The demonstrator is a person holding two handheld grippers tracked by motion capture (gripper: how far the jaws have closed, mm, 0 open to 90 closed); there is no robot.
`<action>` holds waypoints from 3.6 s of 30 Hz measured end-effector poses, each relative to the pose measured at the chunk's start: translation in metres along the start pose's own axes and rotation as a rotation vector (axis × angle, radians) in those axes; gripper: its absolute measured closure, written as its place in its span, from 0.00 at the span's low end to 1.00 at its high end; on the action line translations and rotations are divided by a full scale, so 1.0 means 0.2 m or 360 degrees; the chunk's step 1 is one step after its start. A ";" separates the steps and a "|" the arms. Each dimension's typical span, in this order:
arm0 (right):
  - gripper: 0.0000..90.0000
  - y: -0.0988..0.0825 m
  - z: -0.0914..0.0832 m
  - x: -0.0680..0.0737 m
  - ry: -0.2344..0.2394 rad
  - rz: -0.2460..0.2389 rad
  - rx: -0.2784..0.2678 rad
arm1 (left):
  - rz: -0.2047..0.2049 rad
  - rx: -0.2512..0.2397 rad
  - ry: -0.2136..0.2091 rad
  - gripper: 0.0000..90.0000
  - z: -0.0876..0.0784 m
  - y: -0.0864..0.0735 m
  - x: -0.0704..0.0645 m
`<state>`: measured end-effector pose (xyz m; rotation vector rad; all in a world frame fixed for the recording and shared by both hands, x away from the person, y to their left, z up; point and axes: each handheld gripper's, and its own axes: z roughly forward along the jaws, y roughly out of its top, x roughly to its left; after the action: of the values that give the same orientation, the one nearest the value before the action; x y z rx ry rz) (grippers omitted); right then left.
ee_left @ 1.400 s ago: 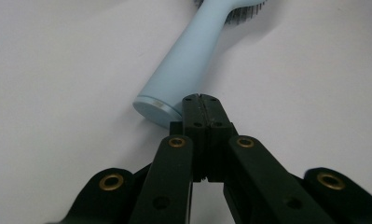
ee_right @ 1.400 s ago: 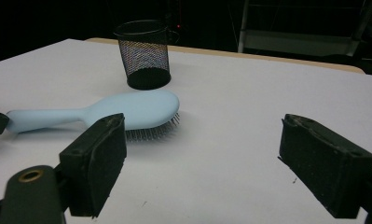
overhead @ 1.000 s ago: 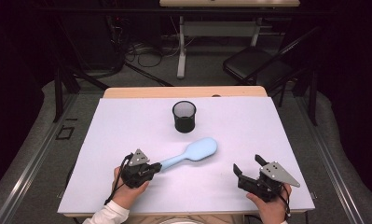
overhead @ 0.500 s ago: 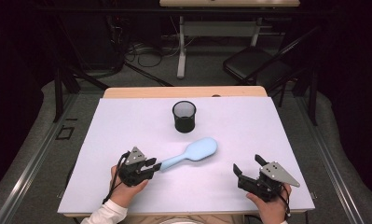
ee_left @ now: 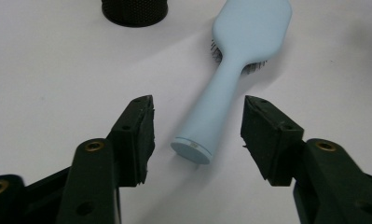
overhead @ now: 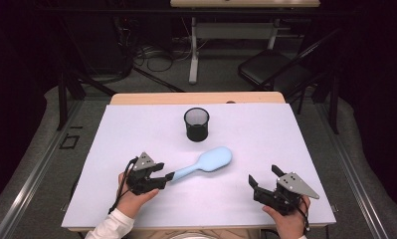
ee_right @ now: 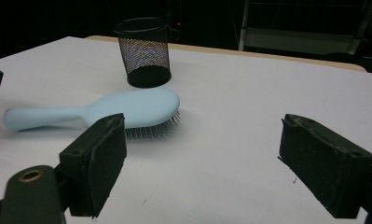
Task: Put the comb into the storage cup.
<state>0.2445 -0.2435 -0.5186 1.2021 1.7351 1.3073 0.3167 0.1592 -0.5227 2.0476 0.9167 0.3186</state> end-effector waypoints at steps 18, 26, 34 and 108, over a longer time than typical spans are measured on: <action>0.16 0.00 0.00 0.00 -0.0011 0.0006 0.0009 | 0.0077 0.0029 -0.0060 0.33 0.01 0.13 0.00; 0.16 0.00 0.00 0.00 -0.0009 0.0007 0.0010 | 0.0143 0.0061 -0.0057 0.26 0.02 0.19 0.01; 0.16 0.00 0.01 0.00 -0.0010 0.0008 0.0009 | 0.0130 0.0091 -0.0077 0.17 0.02 0.24 0.03; 0.16 -0.01 0.02 0.00 0.0006 -0.0004 0.0029 | 0.0350 0.0548 -0.0141 0.00 0.35 0.42 0.00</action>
<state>0.2475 -0.2429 -0.5212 1.2082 1.7539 1.2960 0.3940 0.0870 -0.4991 2.4667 0.7305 0.1939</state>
